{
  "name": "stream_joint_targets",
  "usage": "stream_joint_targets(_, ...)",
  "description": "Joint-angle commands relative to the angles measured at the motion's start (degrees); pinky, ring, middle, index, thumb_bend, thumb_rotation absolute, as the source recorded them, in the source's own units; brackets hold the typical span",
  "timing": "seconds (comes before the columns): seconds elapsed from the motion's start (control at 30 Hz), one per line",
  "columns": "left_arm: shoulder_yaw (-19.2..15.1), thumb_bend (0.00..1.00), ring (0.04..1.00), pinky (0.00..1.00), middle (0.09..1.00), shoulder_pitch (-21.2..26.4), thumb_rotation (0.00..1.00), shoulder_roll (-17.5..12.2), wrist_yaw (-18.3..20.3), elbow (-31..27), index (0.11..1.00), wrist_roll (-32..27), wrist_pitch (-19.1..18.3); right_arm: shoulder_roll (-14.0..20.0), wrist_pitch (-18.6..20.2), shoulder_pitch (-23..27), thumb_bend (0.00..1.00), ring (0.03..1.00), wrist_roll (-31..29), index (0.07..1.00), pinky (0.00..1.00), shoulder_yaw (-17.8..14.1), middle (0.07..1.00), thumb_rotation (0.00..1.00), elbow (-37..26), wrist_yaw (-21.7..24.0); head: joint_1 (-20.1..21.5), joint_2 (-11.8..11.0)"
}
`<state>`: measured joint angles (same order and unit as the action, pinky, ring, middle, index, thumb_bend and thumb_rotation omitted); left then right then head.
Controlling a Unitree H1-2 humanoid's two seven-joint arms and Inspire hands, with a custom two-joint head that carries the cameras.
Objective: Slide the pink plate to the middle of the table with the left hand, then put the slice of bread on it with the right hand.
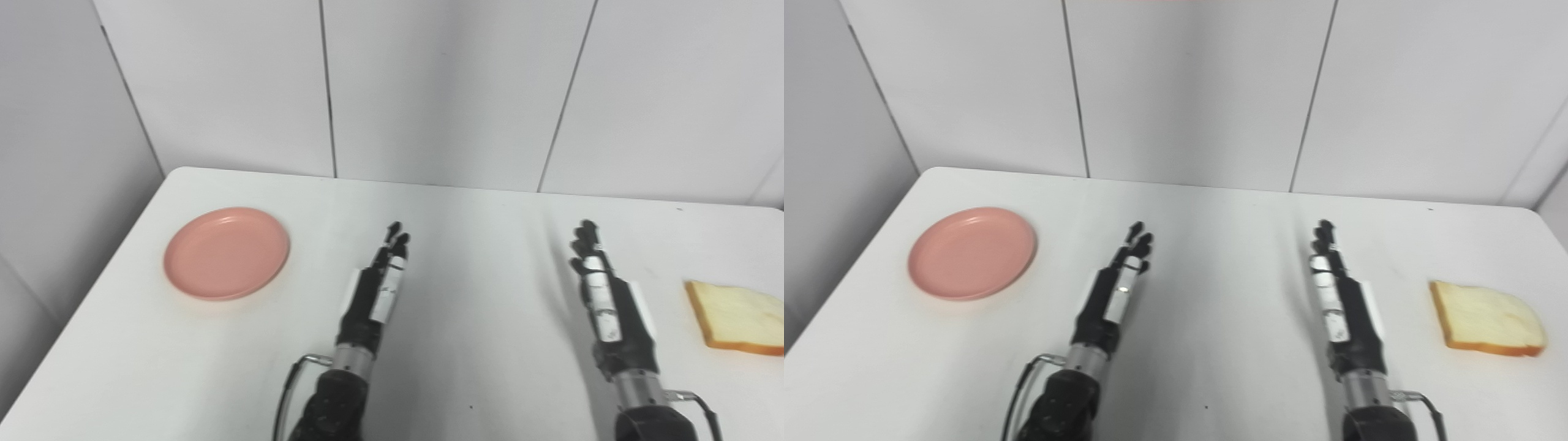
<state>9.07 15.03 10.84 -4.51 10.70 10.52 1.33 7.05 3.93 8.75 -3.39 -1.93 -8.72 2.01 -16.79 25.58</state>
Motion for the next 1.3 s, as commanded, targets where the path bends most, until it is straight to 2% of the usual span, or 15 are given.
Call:
stream_joint_targets(0.0, 0.62, 0.45, 0.949, 0.95, 0.943, 2.36, 1.00, 0.97, -0.59, -2.44, 0.947, 1.09, 0.00, 0.41, -0.01, 1.36, 0.46, 1.000, 0.16, 1.000, 1.00, -0.19, 1.000, 1.00, -1.62, 0.43, -0.09, -0.18)
stream_joint_targets(0.2, -0.27, 0.49, 0.962, 0.98, 0.944, 2.73, 1.00, 1.91, -0.46, -1.45, 0.944, -0.87, 0.15, 0.63, 1.79, 1.21, 0.41, 1.000, 1.14, 1.000, 1.00, 0.13, 1.000, 1.00, -3.16, 0.33, -0.34, -0.66)
stream_joint_targets(0.4, -0.02, 0.50, 0.957, 0.94, 0.941, 2.82, 1.00, 1.88, -0.86, -1.17, 0.938, -0.34, 0.46, 0.31, 3.54, 1.24, 0.37, 1.000, 1.10, 1.000, 1.00, -0.05, 1.000, 1.00, -4.29, 0.23, -0.65, -0.62)
stream_joint_targets(0.53, -0.14, 0.49, 0.939, 0.94, 0.926, 3.01, 1.00, 1.70, -1.56, -0.43, 0.926, -0.38, 4.68, 0.21, 4.20, 1.28, 0.36, 1.000, 1.71, 1.000, 1.00, 0.17, 1.000, 1.00, -4.83, 0.09, -1.68, -0.69)
stream_joint_targets(0.63, -0.07, 0.48, 0.922, 0.91, 0.919, 2.91, 1.00, 1.32, -2.23, -1.24, 0.918, 0.37, 6.33, 0.07, 4.27, 1.38, 0.34, 1.000, 1.67, 1.000, 1.00, 0.27, 1.000, 1.00, -4.89, 0.26, -2.01, -0.64)
stream_joint_targets(0.77, -0.01, 0.47, 0.922, 0.90, 0.926, 2.88, 1.00, 0.78, -2.26, -3.77, 0.922, 0.86, 5.46, -1.06, 5.22, 1.39, 0.34, 1.000, 0.83, 1.000, 1.00, 0.28, 1.000, 1.00, -5.37, 0.09, -2.47, -0.61)
stream_joint_targets(0.87, -0.47, 0.48, 0.927, 0.92, 0.932, 3.08, 1.00, 0.15, -1.06, -6.69, 0.923, -0.25, 3.07, -1.35, 3.93, 1.35, 0.32, 1.000, 0.76, 1.000, 1.00, 0.65, 1.000, 1.00, -4.80, 0.53, -3.05, -0.83)
stream_joint_targets(0.97, -1.01, 0.46, 0.932, 0.89, 0.944, 4.00, 1.00, -1.97, 0.88, -9.82, 0.930, -1.11, 1.92, -1.77, 3.25, 1.37, 0.30, 1.000, 0.99, 1.000, 1.00, 0.96, 1.000, 1.00, -4.37, 0.34, -3.51, -1.22)
stream_joint_targets(1.1, -2.94, 0.43, 0.922, 0.90, 0.936, 5.70, 1.00, -3.26, 2.23, -15.05, 0.921, -3.58, -0.56, -2.04, 2.72, 1.50, 0.30, 1.000, 0.78, 1.000, 1.00, 0.87, 1.000, 1.00, -3.90, 0.22, -4.37, -1.50)
stream_joint_targets(1.27, -5.71, 0.46, 0.937, 0.93, 0.952, 8.72, 1.00, -6.81, 3.83, -20.97, 0.943, -5.45, -5.06, -2.34, 3.45, 1.79, 0.30, 1.000, 0.13, 1.000, 1.00, 0.53, 1.000, 1.00, -3.90, 0.22, -5.29, -1.51)
